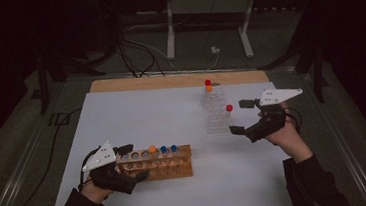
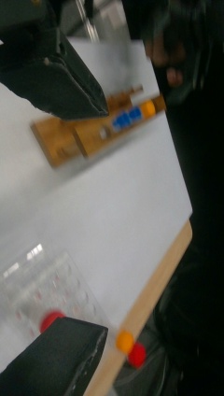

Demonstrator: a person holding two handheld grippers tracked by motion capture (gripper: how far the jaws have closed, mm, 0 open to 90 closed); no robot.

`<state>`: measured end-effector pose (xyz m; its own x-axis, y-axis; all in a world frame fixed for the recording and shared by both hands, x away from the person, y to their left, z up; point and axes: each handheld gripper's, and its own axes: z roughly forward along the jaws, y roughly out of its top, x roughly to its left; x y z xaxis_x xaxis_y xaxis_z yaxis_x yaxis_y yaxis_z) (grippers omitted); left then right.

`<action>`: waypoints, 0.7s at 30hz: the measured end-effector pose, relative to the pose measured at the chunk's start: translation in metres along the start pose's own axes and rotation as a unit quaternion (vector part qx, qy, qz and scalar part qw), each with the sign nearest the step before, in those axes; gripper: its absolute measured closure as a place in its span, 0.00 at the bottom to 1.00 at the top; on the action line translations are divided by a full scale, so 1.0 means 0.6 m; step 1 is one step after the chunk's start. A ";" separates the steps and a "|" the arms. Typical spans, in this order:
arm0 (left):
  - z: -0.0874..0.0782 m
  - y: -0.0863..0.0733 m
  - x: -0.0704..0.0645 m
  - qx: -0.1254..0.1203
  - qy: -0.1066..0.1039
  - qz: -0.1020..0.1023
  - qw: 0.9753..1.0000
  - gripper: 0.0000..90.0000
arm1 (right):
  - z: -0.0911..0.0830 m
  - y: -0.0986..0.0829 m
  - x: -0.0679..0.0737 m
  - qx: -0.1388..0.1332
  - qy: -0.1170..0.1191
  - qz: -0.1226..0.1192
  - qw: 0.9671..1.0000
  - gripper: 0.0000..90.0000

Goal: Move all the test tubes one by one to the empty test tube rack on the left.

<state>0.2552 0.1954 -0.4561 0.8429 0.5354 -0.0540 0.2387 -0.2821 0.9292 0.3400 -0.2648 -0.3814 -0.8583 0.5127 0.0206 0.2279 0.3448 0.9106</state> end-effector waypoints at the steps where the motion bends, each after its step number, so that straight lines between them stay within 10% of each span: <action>1: -0.003 -0.003 -0.001 -0.002 0.000 -0.001 1.000 0.01 | 0.004 0.004 -0.006 0.000 -0.002 0.002 1.000 0.00; 21: -0.029 -0.020 0.006 -0.042 0.022 0.003 0.999 0.01 | 0.110 0.026 -0.146 0.018 -0.036 -0.018 0.999 0.47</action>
<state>0.2472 0.2145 -0.4612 0.8220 0.5685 -0.0340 0.1906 -0.2183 0.9571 0.4491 -0.2525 -0.3963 -0.8313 0.5542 -0.0424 0.2150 0.3911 0.8949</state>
